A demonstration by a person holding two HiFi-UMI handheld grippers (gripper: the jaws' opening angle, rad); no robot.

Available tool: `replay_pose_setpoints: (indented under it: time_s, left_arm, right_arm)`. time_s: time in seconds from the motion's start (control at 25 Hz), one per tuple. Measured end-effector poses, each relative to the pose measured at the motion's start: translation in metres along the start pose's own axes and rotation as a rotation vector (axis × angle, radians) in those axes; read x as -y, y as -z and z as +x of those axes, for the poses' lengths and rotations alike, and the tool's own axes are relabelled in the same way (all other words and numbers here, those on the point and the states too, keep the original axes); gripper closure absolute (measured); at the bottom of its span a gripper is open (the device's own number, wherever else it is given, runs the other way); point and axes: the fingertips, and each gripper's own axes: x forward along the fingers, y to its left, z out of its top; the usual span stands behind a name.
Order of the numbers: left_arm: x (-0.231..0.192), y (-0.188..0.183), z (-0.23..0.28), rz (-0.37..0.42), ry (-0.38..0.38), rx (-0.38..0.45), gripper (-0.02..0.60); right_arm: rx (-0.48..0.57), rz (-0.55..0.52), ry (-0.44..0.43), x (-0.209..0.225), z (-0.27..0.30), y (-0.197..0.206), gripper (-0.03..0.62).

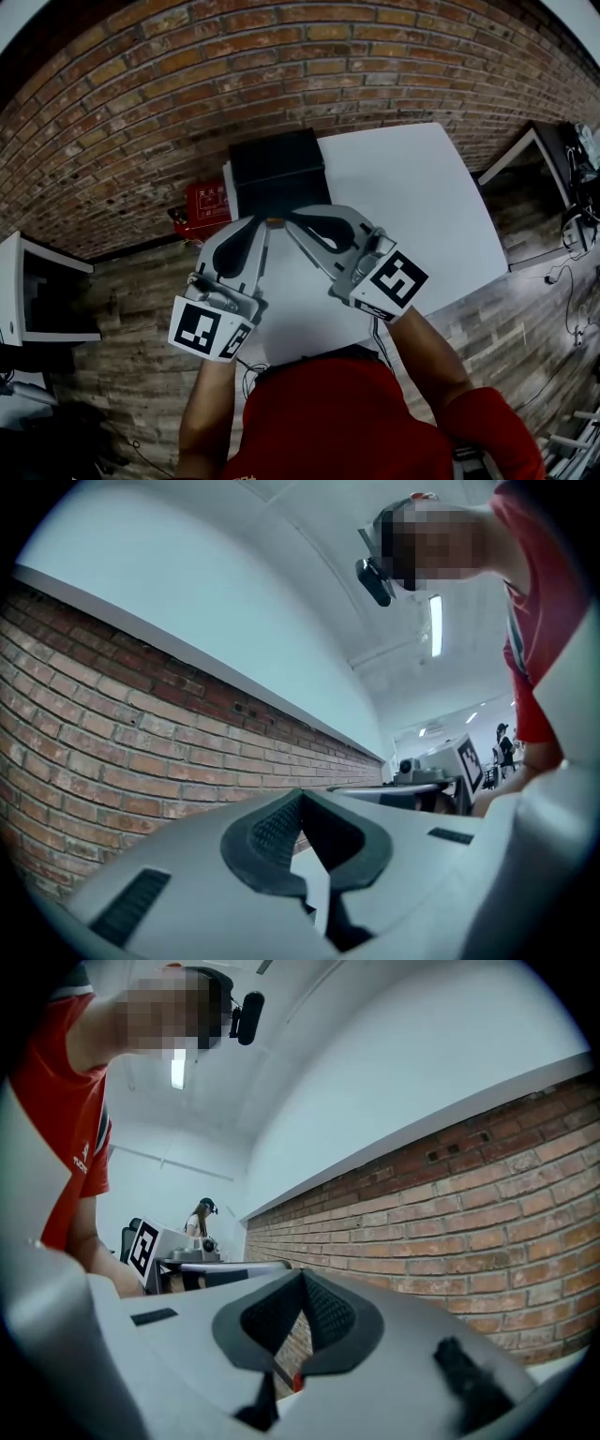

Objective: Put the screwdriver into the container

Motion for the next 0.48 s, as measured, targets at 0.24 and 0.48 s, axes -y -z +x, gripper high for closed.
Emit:
replay_pose_setpoints:
  time_s: [0.24, 0.48]
  left_arm:
    - [0.014, 0.000, 0.004, 0.008, 0.008, 0.001, 0.569]
    - [0.021, 0.001, 0.006, 0.007, 0.008, -0.001, 0.569]
  right_arm:
    - [0.005, -0.001, -0.002, 0.000, -0.012, -0.002, 0.563]
    - [0.006, 0.002, -0.010, 0.000, -0.018, -0.002, 0.563]
